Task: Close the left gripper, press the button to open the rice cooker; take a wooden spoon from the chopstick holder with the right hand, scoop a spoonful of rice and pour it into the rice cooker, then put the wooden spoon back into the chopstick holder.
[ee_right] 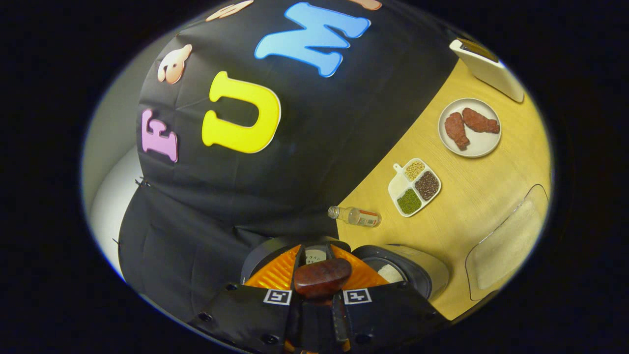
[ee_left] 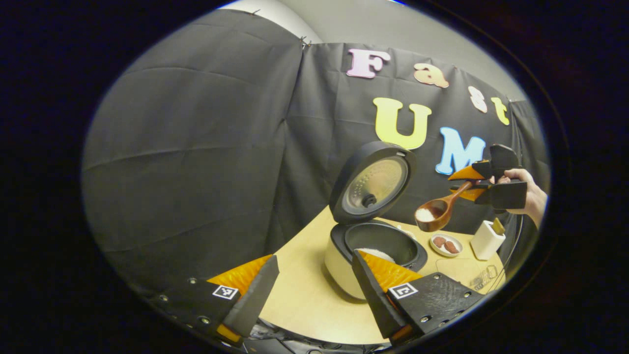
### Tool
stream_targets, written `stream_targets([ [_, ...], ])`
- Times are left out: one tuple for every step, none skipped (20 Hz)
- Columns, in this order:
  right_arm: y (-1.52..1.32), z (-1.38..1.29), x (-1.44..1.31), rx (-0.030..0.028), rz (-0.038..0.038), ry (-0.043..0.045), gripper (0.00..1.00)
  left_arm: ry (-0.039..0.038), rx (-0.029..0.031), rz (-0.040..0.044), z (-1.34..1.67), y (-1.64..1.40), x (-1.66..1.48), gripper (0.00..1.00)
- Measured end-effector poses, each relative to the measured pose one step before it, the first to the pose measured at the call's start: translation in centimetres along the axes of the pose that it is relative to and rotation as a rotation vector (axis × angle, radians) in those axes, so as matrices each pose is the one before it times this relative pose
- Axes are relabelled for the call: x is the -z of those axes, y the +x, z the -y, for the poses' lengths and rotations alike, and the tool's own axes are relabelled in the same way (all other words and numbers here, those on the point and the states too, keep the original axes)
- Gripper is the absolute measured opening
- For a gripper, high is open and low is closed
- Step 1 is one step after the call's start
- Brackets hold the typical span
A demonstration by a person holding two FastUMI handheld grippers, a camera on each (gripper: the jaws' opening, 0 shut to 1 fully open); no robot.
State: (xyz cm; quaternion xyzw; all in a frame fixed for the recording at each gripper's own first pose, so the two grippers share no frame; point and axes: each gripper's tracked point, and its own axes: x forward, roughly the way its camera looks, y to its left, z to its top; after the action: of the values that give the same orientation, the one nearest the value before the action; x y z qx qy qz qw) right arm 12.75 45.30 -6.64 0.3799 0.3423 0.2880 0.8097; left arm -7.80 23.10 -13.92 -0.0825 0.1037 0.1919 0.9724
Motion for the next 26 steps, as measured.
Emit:
stream_targets([
  [0.565, -0.801, 0.685, -0.00174, -0.00907, -0.05485, 0.24, -0.00892, -0.01050, -0.00030, -0.597, -0.035, -0.089, 0.94],
  [0.726, -0.626, 0.410, 0.00127, 0.00110, -0.06120, 0.24, -0.00753, -0.00932, 0.00074, -0.620, 0.071, -0.105, 0.95],
  [0.394, -0.825, 0.333, -0.00124, 0.00242, -0.06457, 0.24, -0.00484, -0.00988, 0.00248, -0.523, 0.000, -0.164, 0.95],
  [0.428, -0.715, 0.152, -0.00481, 0.00497, -0.06578, 0.24, -0.00156, -0.01003, 0.00372, -0.493, -0.041, -0.104, 0.94],
  [0.443, -0.799, 0.276, -0.00470, 0.00163, -0.06257, 0.24, 0.00249, -0.01198, 0.00632, -0.308, -0.058, -0.274, 0.94],
  [0.429, -0.551, 0.125, -0.00352, -0.00081, -0.05983, 0.24, 0.00556, -0.01478, 0.00536, -0.536, 0.026, -0.148, 0.94],
  [0.525, -0.471, 0.229, -0.00529, 0.00150, -0.05858, 0.24, 0.00677, -0.01543, 0.00180, -1.116, -0.030, -0.185, 0.94],
  [0.386, -0.372, 0.059, -0.00669, 0.00185, -0.05806, 0.24, 0.00493, -0.01249, 0.00144, -0.176, -0.074, -0.113, 0.95],
  [0.348, -0.297, 0.103, -0.00113, 0.00314, -0.05431, 0.24, 0.00259, -0.00913, -0.00085, -0.157, -0.036, -0.055, 0.94],
  [0.201, -0.157, 0.094, 0.00025, 0.00448, -0.04292, 0.24, 0.00127, -0.00826, -0.00405, -0.338, 0.034, 0.108, 0.95],
  [-0.042, -0.044, 0.417, 0.00011, 0.00860, -0.03670, 0.24, -0.00060, -0.00518, -0.00158, -0.287, 0.202, 0.075, 0.94],
  [-0.059, 0.011, 0.182, 0.00012, 0.00545, -0.02698, 0.24, -0.00166, -0.00249, -0.00289, -0.394, 0.001, 0.109, 0.95],
  [0.100, -0.108, 0.090, 0.00093, 0.00094, -0.01900, 0.24, -0.00177, -0.00182, -0.00544, -0.057, 0.116, 0.234, 0.94],
  [0.065, -0.007, 0.023, 0.00080, -0.00096, -0.01606, 0.24, -0.00050, -0.00255, -0.00572, -0.120, 0.058, 0.080, 0.94],
  [0.150, -0.026, 0.038, 0.00189, -0.00024, -0.01543, 0.24, -0.00009, -0.00253, -0.00223, -0.077, 0.089, 0.019, 0.94],
  [0.028, 0.034, -0.072, 0.00299, 0.00347, -0.01680, 0.24, -0.00042, -0.00042, -0.00162, 0.062, -0.167, 0.088, 0.94],
  [0.055, -0.006, 0.160, 0.00120, 0.00731, -0.02096, 0.24, -0.00039, 0.00074, 0.00007, 0.187, 0.157, -0.150, 0.94],
  [-0.108, -0.018, -0.031, -0.00110, 0.00736, -0.02408, 0.24, 0.00111, 0.00247, -0.00039, 0.209, 0.105, 0.000, 0.94],
  [-0.176, 0.055, 0.308, 0.00175, 0.00134, -0.02521, 0.24, 0.00215, 0.00264, -0.00142, 0.284, 0.124, 0.096, 0.94],
  [-0.239, -0.022, 0.292, 0.00168, 0.00243, -0.02427, 0.24, 0.00387, 0.00273, -0.00075, 0.148, 0.123, 0.031, 0.94],
  [-0.106, -0.255, 0.399, -0.00600, 0.00212, -0.02785, 0.24, 0.00421, 0.00162, 0.00011, 0.072, 0.070, -0.114, 0.94],
  [-0.215, -0.219, 0.358, -0.00774, -0.00108, -0.03028, 0.24, 0.00181, 0.00176, -0.00092, 0.119, -0.057, 0.010, 0.95],
  [-0.198, -0.307, 0.471, -0.00778, -0.00405, -0.03177, 0.24, -0.00049, 0.00505, -0.00054, 0.237, -0.036, 0.118, 0.95],
  [-0.028, -0.257, 0.476, -0.00632, -0.00729, -0.03120, 0.24, -0.00071, 0.00386, -0.00080, 0.160, -0.212, 0.014, 0.95],
  [0.125, -0.182, 0.523, -0.00611, -0.00800, -0.02878, 0.24, 0.00136, 0.00223, -0.00022, 0.227, -0.024, 0.184, 0.95],
  [0.028, -0.110, 0.467, -0.00414, -0.01009, -0.02350, 0.24, 0.00274, 0.00122, -0.00229, 0.066, -0.115, 0.145, 0.95],
])
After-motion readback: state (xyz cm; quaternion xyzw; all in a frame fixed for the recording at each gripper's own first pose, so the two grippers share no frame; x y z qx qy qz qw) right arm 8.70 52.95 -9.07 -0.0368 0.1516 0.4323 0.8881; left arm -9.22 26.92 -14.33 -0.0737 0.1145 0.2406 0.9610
